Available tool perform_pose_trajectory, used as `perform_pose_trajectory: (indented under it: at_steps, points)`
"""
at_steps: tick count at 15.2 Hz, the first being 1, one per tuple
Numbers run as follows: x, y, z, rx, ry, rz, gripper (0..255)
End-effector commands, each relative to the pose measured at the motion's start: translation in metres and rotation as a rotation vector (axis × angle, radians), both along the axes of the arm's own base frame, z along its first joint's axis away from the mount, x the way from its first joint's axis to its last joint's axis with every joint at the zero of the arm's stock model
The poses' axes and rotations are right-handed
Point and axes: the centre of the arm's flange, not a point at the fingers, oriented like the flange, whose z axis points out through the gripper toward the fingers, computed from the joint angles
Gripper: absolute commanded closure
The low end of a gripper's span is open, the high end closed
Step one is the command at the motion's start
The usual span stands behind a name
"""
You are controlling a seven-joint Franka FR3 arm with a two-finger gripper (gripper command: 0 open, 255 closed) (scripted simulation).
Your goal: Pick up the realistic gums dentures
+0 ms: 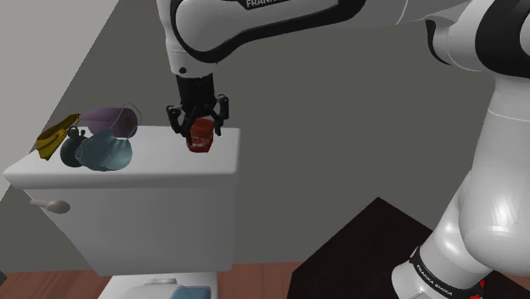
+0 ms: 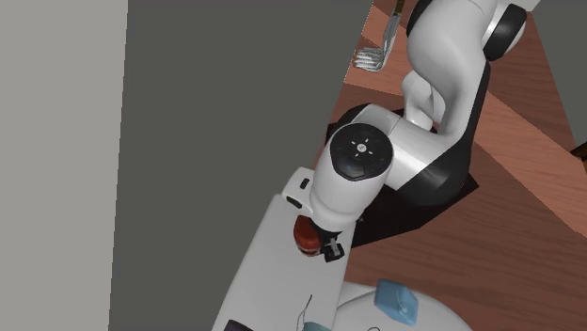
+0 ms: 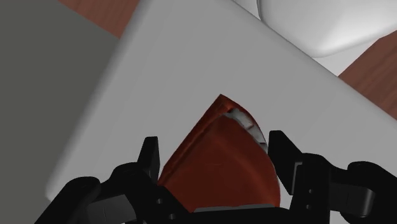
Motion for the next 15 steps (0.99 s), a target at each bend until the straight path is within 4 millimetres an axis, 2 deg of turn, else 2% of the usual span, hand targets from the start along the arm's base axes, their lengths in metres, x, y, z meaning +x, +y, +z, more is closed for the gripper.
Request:
perform_pose_trajectory:
  at_steps: [1, 13, 15]
  points:
    - [0.001, 0.000, 0.010, 0.000, 0.000, 0.000, 255]
    - [0.001, 0.000, 0.073, 0.000, 0.000, 0.000, 255]
    - [0.001, 0.000, 0.074, 0.000, 0.000, 0.000, 255]
